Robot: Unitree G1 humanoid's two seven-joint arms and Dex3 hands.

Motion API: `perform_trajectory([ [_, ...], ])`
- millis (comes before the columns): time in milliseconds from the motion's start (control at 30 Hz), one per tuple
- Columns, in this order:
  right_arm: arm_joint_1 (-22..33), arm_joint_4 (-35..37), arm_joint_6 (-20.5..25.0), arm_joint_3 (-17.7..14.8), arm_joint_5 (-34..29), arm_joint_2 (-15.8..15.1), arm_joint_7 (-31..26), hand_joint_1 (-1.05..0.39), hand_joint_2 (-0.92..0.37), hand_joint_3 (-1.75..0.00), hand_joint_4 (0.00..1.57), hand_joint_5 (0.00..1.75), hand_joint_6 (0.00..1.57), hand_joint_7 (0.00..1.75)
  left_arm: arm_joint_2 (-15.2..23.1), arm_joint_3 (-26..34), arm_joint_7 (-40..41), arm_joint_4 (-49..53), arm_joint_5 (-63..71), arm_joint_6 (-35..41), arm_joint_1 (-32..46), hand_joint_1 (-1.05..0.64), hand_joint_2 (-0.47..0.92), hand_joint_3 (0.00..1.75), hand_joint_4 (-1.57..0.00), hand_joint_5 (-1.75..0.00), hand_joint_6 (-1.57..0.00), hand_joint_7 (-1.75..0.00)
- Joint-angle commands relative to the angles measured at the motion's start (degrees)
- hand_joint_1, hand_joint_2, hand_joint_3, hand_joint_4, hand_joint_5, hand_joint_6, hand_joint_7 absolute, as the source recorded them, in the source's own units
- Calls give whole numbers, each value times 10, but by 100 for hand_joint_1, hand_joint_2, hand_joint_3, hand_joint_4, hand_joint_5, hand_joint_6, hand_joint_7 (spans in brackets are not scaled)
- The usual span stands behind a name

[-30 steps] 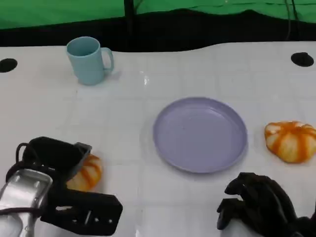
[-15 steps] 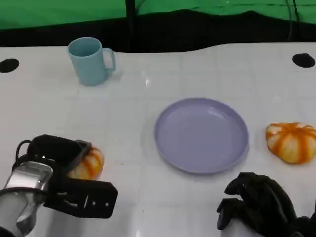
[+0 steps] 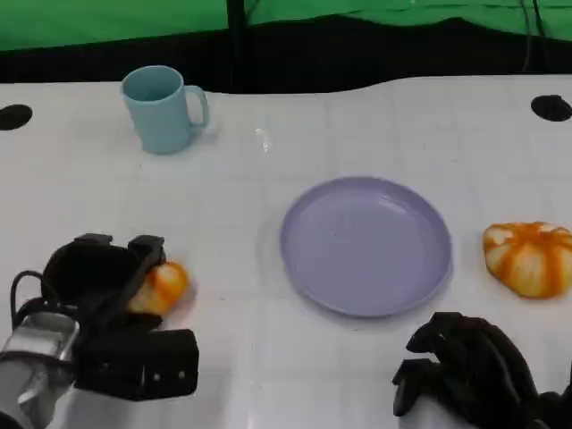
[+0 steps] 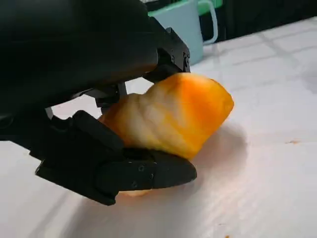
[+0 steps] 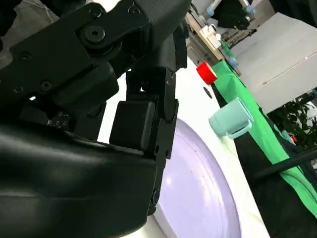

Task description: Grasp the bread from the table and place it into the plate.

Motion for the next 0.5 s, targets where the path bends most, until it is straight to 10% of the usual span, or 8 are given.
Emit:
perform_trajectory([
  [33,-2,3,0,-5,6,-3,-1,-103,-72,0,153,81,157,38,4,-4,61,18,-8,-31,6,-26,63,103,-70,-175,-50,-166],
  [133,-4,6,-2,-7,7,-3,0,-102,-72,0,154,80,157,38,4,5,77,5,-20,-35,7,-26,61,95,-72,-175,-64,-133],
  [233,-6,11,-5,-8,7,-4,3,-104,-72,0,155,79,157,38,-4,28,60,-24,-54,-29,14,-26,60,89,-72,-175,-59,-143],
  [300,-7,12,-5,-8,5,-4,1,-105,-71,0,156,79,157,39,-5,35,46,-46,-67,-22,17,-26,62,87,-70,-175,-75,-86],
  [367,-7,12,-5,-8,5,-5,1,-105,-71,0,156,79,157,40,-4,44,37,-66,-83,-32,20,-26,63,87,-69,-175,-84,-70],
  [433,-8,13,-6,-9,6,-5,2,-105,-71,0,156,79,157,40,-4,50,30,-85,-94,-41,22,-27,61,89,-70,-175,-57,-146],
  [500,-7,11,-4,-10,7,-4,-2,-105,-71,0,156,79,157,40,-4,52,23,-108,-98,-39,22,-28,62,84,-71,-175,-49,-168],
])
